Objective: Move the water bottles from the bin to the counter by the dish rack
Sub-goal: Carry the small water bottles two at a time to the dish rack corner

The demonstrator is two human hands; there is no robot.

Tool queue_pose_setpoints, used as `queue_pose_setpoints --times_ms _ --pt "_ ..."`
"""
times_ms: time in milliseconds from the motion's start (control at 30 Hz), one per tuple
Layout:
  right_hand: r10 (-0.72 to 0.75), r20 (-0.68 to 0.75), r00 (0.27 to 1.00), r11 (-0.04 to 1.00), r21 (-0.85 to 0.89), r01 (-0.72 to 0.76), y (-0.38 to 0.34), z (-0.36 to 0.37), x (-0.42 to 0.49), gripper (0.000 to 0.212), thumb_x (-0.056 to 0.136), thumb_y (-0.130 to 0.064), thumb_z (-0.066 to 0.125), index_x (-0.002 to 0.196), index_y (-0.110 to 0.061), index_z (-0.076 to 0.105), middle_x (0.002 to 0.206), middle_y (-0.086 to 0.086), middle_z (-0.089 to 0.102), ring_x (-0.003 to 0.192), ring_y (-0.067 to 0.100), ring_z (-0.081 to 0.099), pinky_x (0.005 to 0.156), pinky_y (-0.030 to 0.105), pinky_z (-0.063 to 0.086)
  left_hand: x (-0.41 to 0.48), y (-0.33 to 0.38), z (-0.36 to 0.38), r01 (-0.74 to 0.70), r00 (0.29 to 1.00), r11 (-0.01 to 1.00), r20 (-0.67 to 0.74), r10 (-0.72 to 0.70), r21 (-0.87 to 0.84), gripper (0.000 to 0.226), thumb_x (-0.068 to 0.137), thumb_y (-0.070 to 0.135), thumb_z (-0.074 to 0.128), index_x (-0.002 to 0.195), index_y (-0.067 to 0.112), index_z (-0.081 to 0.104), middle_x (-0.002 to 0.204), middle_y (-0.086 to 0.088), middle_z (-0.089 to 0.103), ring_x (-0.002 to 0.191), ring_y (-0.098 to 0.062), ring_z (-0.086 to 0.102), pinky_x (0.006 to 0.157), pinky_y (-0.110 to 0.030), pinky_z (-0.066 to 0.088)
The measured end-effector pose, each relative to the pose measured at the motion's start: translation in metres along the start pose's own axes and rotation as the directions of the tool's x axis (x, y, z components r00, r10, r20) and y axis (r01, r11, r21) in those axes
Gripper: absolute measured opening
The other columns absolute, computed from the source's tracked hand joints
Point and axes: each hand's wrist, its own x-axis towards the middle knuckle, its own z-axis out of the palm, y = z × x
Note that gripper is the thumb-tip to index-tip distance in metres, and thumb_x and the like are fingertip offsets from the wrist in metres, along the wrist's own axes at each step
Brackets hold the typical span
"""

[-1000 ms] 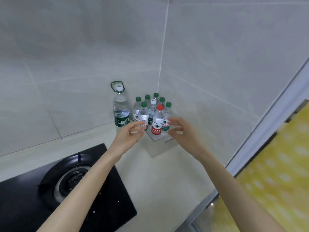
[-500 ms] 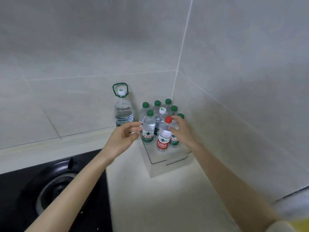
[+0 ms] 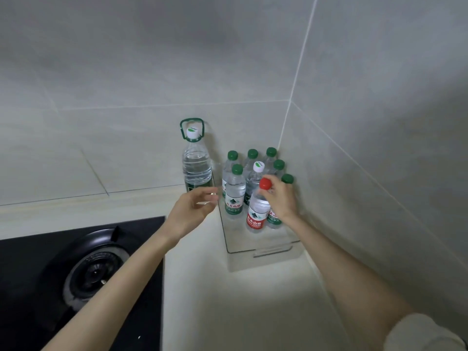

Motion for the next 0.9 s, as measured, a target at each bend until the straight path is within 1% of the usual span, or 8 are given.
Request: queue_pose_setpoints --times_ms 133,267,367,467,567,700,800,900 --pt "-0.038 0.016 0.999 0.999 0.006 0.038 -0.006 -0.004 -0.004 0.035 0.080 -0.014 0.076 0.114 -0.017 0.067 0.096 0.007 0.074 0.089 0.022 0.069 0.079 0.028 0.053 -0.002 -0.002 -0.001 0.012 1.000 1.000 -0.010 -0.012 0.005 0.024 0.092 0.016 0.060 0.107 0.035 0.061 0.109 0.003 0.069 0.081 -0.002 0.062 0.078 -0.024 0.050" --pt "-0.093 -0.012 0.996 0.994 0.060 0.094 -0.028 -0.018 -0.008 0.034 0.077 -0.018 0.079 0.107 -0.026 0.068 0.092 0.005 0.075 0.086 0.025 0.069 0.082 0.044 0.056 -0.002 -0.001 0.003 -0.012 1.000 1.000 0.008 0.012 -0.001 0.028 0.091 0.012 0.061 0.111 0.032 0.061 0.109 0.003 0.068 0.086 -0.005 0.063 0.072 -0.015 0.048" --pt "-0.172 -0.026 0.985 0.972 0.159 0.174 -0.053 -0.040 -0.012 0.039 0.074 -0.021 0.080 0.109 -0.031 0.066 0.094 0.000 0.075 0.088 0.024 0.070 0.086 0.045 0.056 -0.002 -0.003 0.009 -0.039 0.999 0.999 0.030 0.039 -0.001 0.041 0.085 0.015 0.070 0.116 0.039 0.057 0.113 0.008 0.065 0.105 -0.013 0.064 0.081 -0.017 0.048" --pt "-0.219 -0.067 0.973 0.926 0.301 0.229 -0.091 -0.067 -0.019 0.038 0.074 -0.014 0.081 0.109 -0.025 0.070 0.095 -0.005 0.074 0.090 0.012 0.071 0.089 0.030 0.056 -0.002 0.000 0.017 -0.063 0.998 0.998 0.023 0.063 0.013 0.068 0.078 0.023 0.077 0.136 0.038 0.045 0.125 0.011 0.056 0.114 -0.010 0.054 0.092 -0.024 0.047" --pt "-0.253 -0.077 0.964 0.880 0.397 0.262 -0.128 -0.090 -0.025 0.039 0.073 -0.009 0.081 0.108 -0.021 0.070 0.094 -0.012 0.072 0.081 -0.003 0.069 0.082 0.015 0.053 -0.001 0.011 0.023 -0.118 0.992 0.992 0.028 0.119 -0.036 0.083 0.074 0.025 0.081 0.140 0.043 0.035 0.130 0.014 0.051 0.118 -0.008 0.049 0.099 -0.030 0.046" --pt "-0.294 -0.017 0.956 0.835 0.483 0.265 -0.157 -0.101 -0.033 0.038 0.073 -0.009 0.082 0.108 -0.018 0.071 0.094 -0.007 0.075 0.083 0.005 0.072 0.080 0.017 0.054 0.003 0.019 0.021 -0.188 0.982 0.978 0.006 0.189 -0.085 0.082 0.066 0.021 0.087 0.133 0.039 0.044 0.119 0.019 0.062 0.106 0.002 0.061 0.087 -0.021 0.050" --pt "-0.319 0.027 0.947 0.825 0.499 0.264 -0.165 -0.100 -0.036 0.038 0.072 -0.012 0.083 0.106 -0.021 0.071 0.092 -0.004 0.076 0.082 0.011 0.073 0.084 0.026 0.056 0.001 0.019 0.017 -0.220 0.975 0.973 -0.048 0.216 -0.077 0.082 0.058 0.020 0.091 0.128 0.033 0.050 0.107 0.013 0.070 0.097 -0.003 0.066 0.082 -0.023 0.054" --pt "-0.336 0.083 0.938 0.831 0.495 0.254 -0.166 -0.096 -0.037 0.038 0.072 -0.015 0.083 0.106 -0.027 0.070 0.096 -0.005 0.076 0.087 0.008 0.072 0.088 0.028 0.056 -0.002 0.013 0.012 -0.236 0.966 0.969 -0.120 0.227 -0.067 0.080 0.055 0.016 0.092 0.124 0.029 0.054 0.099 0.008 0.072 0.087 -0.002 0.068 0.071 -0.015 0.053"
